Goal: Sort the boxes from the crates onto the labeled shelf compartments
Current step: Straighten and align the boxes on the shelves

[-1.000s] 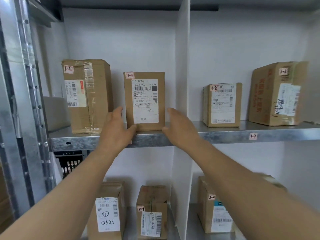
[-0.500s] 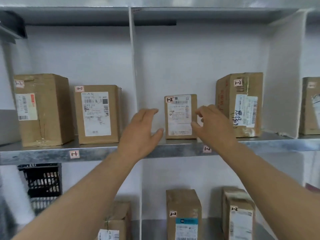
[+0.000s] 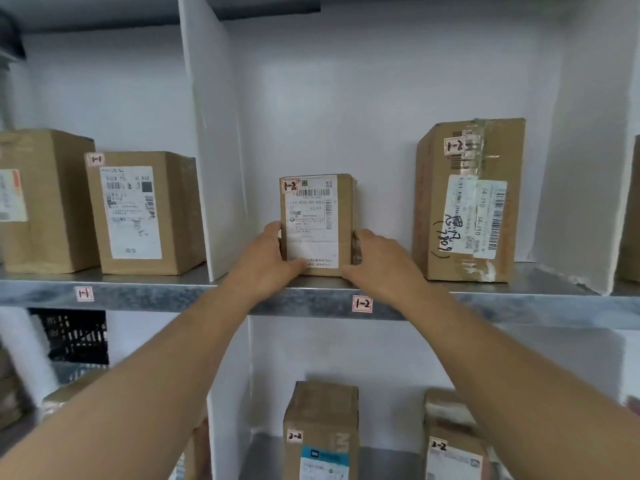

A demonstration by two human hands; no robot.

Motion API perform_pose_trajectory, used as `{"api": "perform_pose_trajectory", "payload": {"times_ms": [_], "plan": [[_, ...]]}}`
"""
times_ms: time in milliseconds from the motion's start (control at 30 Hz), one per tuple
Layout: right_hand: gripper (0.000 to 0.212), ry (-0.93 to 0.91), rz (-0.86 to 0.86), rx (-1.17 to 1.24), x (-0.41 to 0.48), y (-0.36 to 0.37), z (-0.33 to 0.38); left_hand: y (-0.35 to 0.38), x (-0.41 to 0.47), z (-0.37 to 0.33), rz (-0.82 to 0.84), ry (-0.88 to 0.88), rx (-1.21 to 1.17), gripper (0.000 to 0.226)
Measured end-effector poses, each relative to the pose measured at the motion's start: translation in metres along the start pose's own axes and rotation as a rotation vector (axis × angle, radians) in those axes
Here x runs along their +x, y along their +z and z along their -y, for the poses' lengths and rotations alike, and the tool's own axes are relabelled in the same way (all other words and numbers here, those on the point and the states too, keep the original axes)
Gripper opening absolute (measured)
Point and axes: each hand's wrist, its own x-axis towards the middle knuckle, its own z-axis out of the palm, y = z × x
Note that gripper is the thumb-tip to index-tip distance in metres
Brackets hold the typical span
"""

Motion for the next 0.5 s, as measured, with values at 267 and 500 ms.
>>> {"api": "perform_pose_trajectory", "payload": {"times_ms": [267, 500], "plan": [[0.027, -0.019, 0.000, 0.075, 0.002, 0.007, 0.012, -0.014, -0.009, 0.012, -0.052, -0.025, -0.042, 0.056], [0.031, 0.008, -0.004, 0.078, 0.003, 0.011, 0.013, -0.014, -0.004, 0.017, -0.014, -0.022, -0.070, 0.056]]}}
